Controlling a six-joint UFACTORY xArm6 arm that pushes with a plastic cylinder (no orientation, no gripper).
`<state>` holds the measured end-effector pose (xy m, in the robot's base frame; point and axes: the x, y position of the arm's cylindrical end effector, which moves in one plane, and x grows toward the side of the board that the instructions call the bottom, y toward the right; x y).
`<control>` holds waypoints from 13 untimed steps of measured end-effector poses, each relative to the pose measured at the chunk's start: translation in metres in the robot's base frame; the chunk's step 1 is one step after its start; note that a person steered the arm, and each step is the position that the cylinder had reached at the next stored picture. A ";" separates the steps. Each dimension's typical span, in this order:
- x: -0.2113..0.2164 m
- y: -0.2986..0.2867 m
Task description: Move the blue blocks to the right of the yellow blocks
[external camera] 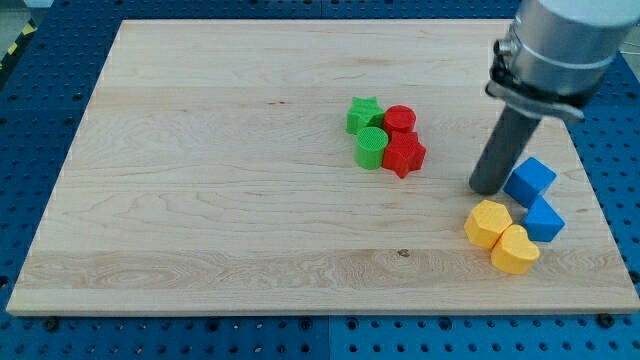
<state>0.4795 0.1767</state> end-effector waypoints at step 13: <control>0.054 0.031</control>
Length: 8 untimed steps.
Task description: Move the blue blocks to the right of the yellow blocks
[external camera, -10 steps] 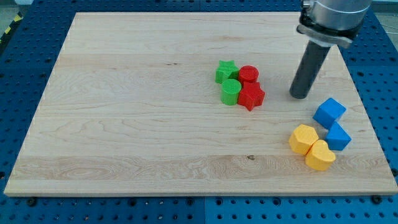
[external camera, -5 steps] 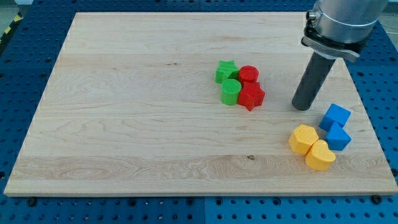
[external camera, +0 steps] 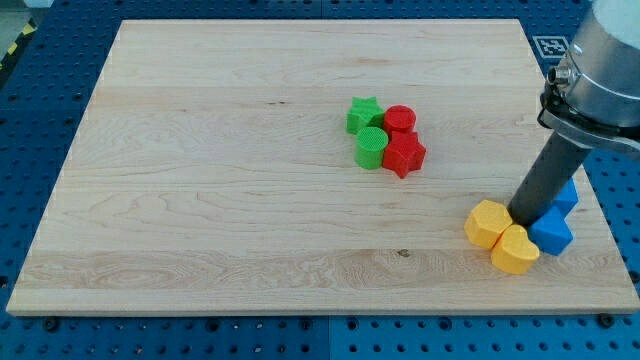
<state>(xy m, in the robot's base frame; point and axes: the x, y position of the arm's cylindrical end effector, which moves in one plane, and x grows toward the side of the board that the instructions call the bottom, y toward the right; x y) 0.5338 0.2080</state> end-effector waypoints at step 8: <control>-0.047 -0.009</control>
